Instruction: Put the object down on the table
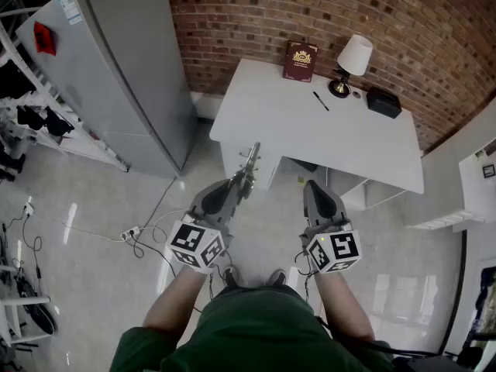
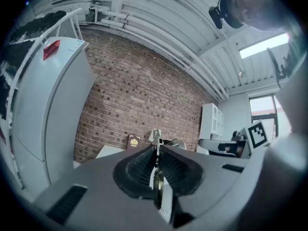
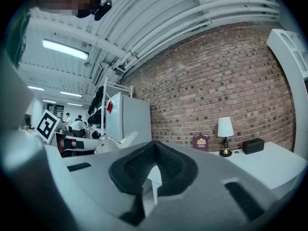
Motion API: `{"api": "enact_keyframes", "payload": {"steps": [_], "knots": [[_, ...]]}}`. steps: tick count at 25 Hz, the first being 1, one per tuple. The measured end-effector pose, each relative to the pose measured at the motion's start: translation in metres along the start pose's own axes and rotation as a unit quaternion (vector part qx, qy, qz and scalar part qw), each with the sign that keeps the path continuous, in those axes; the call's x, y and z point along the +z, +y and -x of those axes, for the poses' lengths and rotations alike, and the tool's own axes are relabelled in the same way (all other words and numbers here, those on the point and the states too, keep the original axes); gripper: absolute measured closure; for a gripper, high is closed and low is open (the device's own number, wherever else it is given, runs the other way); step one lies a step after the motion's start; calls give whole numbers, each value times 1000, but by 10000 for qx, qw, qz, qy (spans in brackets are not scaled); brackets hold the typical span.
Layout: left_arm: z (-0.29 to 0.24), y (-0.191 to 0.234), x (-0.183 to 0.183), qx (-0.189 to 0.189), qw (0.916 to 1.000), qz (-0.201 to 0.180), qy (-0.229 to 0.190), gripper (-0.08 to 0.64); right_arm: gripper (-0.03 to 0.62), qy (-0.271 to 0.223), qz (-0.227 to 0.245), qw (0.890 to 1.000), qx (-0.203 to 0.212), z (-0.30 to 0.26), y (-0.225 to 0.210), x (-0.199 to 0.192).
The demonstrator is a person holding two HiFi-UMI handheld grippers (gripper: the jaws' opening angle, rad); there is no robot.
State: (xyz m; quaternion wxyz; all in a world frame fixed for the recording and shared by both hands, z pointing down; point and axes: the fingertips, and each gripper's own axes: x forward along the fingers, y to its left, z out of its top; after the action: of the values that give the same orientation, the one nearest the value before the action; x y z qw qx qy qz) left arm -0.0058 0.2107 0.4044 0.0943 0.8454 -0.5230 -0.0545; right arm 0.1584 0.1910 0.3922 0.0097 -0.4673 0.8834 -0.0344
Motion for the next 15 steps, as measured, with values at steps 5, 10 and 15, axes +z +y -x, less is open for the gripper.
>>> {"api": "enact_keyframes", "payload": {"steps": [5, 10, 15], "knots": [[-2, -32, -7, 73, 10000, -11, -15, 537, 591, -46, -30, 9999, 89, 23, -19, -1], [-6, -60, -1, 221, 9996, -126, -112, 537, 591, -195, -118, 9992, 342, 42, -35, 9], [-11, -87, 0, 424, 9988, -182, -176, 537, 591, -258, -353, 9970, 640, 58, -55, 10]]}}
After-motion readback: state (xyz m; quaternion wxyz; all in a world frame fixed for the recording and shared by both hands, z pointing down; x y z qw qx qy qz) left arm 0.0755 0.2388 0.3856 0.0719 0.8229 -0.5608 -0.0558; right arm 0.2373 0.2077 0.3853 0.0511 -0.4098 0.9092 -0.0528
